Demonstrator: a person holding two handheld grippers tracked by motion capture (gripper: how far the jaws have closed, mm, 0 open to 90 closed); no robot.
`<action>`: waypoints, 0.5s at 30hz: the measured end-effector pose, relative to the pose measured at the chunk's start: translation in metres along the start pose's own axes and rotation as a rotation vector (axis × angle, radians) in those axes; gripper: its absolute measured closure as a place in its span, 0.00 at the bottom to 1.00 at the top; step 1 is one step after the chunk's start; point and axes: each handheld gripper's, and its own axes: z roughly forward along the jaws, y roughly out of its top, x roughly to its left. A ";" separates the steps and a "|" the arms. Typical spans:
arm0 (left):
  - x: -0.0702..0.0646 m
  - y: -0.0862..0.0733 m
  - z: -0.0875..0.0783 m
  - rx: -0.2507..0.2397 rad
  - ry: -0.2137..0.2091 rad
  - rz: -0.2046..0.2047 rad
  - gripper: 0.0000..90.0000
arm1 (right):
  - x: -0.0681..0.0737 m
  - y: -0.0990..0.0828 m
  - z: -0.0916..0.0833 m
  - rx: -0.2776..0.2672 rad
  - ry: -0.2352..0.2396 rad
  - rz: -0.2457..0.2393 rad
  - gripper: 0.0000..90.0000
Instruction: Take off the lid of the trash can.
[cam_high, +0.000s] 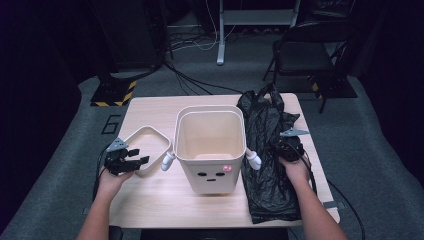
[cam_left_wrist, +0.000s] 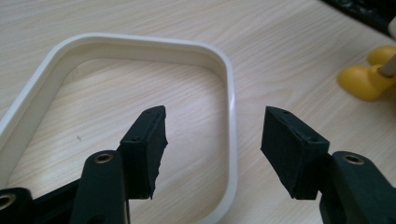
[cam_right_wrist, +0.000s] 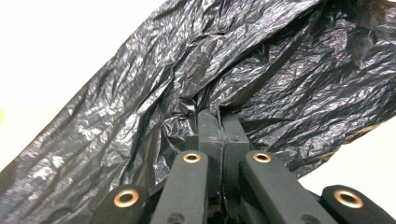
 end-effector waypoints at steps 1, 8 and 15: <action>0.000 0.002 -0.001 -0.007 -0.005 -0.003 0.44 | -0.001 0.002 -0.003 -0.005 0.003 0.000 1.00; -0.011 0.022 -0.016 -0.063 -0.071 0.010 0.42 | -0.004 0.018 -0.023 -0.051 0.052 0.012 0.99; -0.021 0.041 -0.028 -0.080 -0.066 0.037 0.39 | -0.003 0.032 -0.036 -0.071 0.099 0.012 0.99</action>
